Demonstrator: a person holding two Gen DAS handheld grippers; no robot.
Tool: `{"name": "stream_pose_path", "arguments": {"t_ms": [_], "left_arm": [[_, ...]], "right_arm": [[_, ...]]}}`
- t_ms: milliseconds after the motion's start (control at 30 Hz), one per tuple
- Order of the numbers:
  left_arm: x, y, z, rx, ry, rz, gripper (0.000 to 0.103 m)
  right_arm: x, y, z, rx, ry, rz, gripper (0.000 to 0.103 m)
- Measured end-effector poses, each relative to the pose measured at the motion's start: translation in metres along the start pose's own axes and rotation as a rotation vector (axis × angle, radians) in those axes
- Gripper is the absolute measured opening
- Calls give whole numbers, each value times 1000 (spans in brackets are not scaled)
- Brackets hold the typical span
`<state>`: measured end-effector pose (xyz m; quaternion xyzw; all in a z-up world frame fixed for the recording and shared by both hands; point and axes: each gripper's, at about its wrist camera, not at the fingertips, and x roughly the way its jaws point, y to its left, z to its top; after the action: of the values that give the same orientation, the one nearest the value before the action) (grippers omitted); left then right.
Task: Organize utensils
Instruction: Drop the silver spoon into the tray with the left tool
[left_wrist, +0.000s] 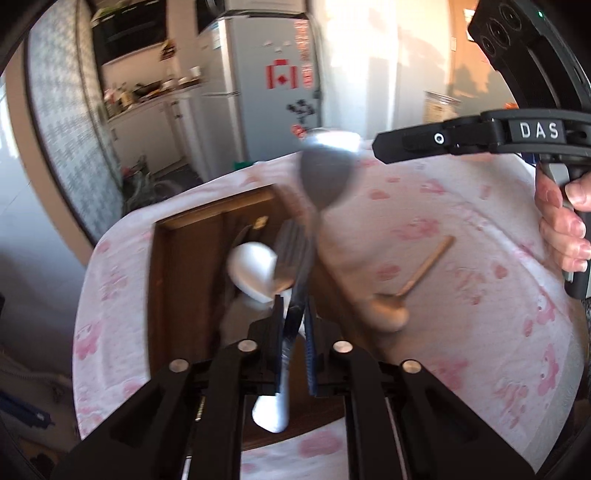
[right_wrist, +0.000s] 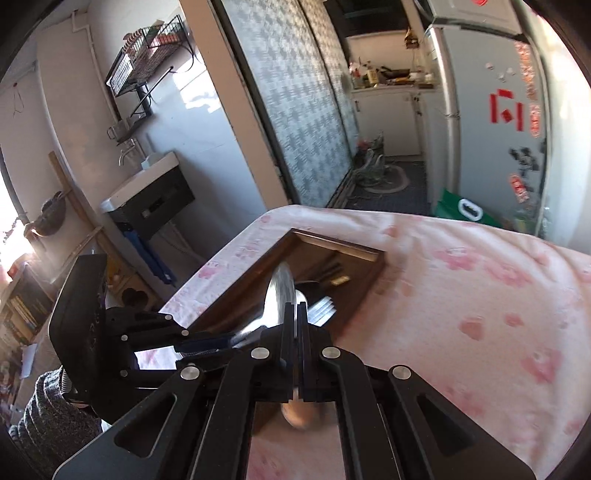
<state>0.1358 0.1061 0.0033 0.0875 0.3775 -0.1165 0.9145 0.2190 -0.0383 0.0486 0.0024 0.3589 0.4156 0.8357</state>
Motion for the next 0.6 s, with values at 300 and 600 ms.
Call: {"name": "stream_pose_path", "arguments": {"t_ms": [300,600], "left_arm": [[15,46,-20,-104,71,65,3],[14,35,-24,-63,53,98,59]], "right_arm": [[74,7,8,33,76,50,0],[48,-1,-10,40,103,60,1]]}}
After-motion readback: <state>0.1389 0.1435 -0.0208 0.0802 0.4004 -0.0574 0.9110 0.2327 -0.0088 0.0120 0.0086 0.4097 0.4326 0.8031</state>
